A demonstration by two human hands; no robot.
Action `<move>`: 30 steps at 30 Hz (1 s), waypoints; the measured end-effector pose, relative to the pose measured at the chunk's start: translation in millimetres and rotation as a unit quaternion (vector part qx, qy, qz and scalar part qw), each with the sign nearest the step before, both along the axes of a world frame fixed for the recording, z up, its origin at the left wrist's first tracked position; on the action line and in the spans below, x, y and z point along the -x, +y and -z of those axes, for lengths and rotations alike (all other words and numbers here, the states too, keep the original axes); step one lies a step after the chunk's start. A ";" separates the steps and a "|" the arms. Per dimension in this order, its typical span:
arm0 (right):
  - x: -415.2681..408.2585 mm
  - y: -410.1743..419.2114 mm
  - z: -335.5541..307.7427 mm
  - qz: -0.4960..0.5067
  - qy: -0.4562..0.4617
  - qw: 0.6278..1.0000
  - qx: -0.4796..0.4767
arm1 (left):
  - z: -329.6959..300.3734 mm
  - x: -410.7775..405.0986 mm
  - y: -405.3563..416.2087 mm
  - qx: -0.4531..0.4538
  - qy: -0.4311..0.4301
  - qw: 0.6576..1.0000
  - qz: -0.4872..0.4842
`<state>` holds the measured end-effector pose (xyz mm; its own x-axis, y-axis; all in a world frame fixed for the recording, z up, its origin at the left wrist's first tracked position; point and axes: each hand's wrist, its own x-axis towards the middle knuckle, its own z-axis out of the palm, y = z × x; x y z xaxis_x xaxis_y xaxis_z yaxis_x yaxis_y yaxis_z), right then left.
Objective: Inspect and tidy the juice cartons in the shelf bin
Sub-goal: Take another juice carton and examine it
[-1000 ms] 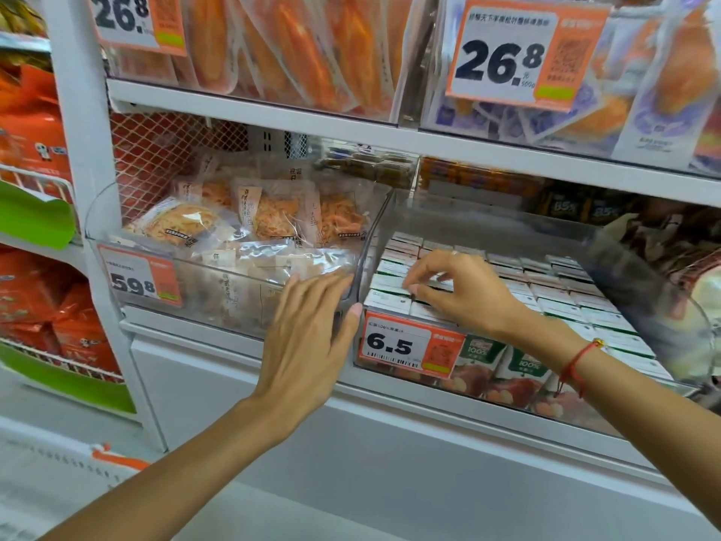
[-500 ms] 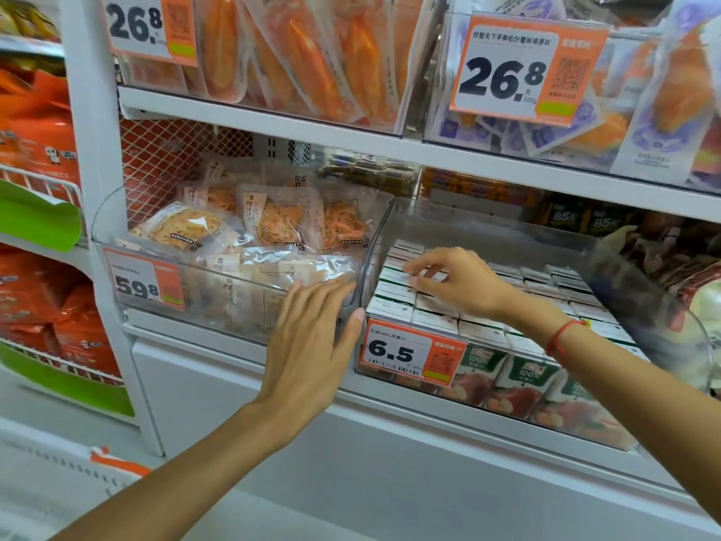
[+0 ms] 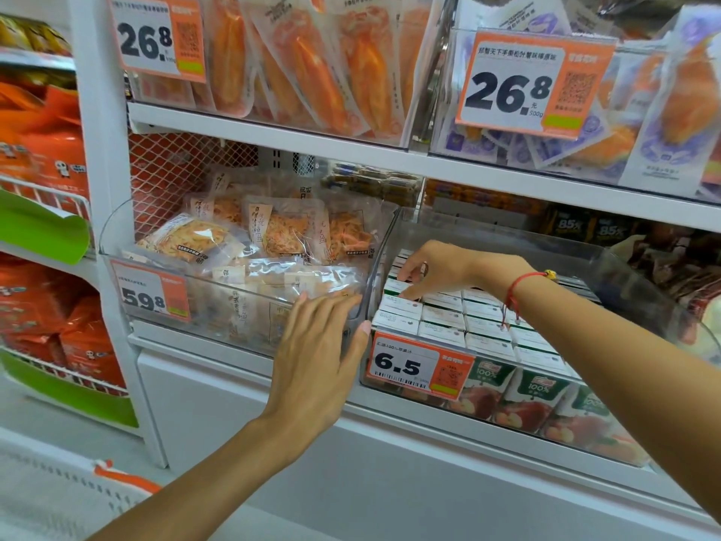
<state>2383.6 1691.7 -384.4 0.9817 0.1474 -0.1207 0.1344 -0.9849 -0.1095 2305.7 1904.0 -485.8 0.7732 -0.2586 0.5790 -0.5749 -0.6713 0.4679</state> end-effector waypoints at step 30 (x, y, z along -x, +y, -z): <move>212.3 31.4 -0.5 0.075 -0.171 0.868 -0.460 | -83.0 82.4 -15.4 0.165 0.282 0.928 0.181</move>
